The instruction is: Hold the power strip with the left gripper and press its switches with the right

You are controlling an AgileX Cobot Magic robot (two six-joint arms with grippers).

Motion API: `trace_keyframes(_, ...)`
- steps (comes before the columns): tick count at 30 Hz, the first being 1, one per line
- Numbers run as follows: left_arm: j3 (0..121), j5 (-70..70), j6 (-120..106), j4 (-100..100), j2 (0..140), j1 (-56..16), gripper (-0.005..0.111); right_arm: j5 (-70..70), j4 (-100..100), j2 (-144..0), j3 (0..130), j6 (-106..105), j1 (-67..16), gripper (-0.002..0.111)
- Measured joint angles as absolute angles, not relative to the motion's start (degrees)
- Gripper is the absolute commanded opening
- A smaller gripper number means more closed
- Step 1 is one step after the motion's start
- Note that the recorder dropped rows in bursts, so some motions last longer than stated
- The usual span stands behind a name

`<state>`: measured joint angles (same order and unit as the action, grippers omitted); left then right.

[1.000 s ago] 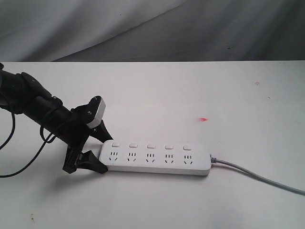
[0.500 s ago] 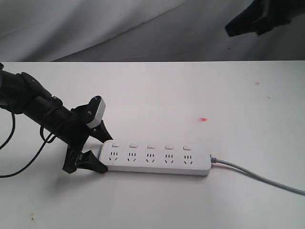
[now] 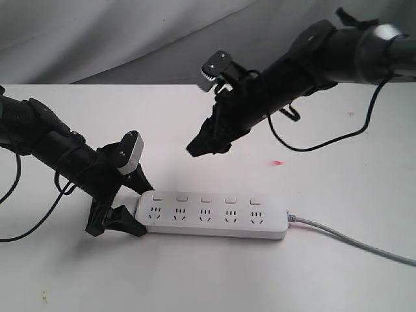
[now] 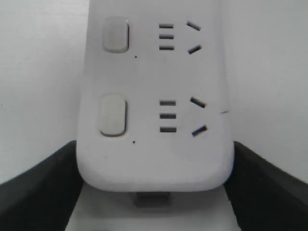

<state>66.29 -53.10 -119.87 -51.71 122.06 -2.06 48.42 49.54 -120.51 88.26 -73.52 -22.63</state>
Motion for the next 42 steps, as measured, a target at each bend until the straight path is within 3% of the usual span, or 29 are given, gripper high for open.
trace_keyframes(6,66.29,-53.1,-119.87,-51.71,122.06,-2.06,0.047,43.35,56.7,-124.15,88.16,-84.21,-27.86,0.06)
trace_keyframes(14,66.38,-53.1,-119.87,-51.71,122.06,-2.06,0.047,42.01,66.91,-128.16,88.16,-96.29,-27.96,0.059)
trace_keyframes(42,66.38,-53.1,-119.87,-51.71,122.15,-2.06,0.047,41.06,65.4,-130.64,88.16,-98.71,-30.64,0.059)
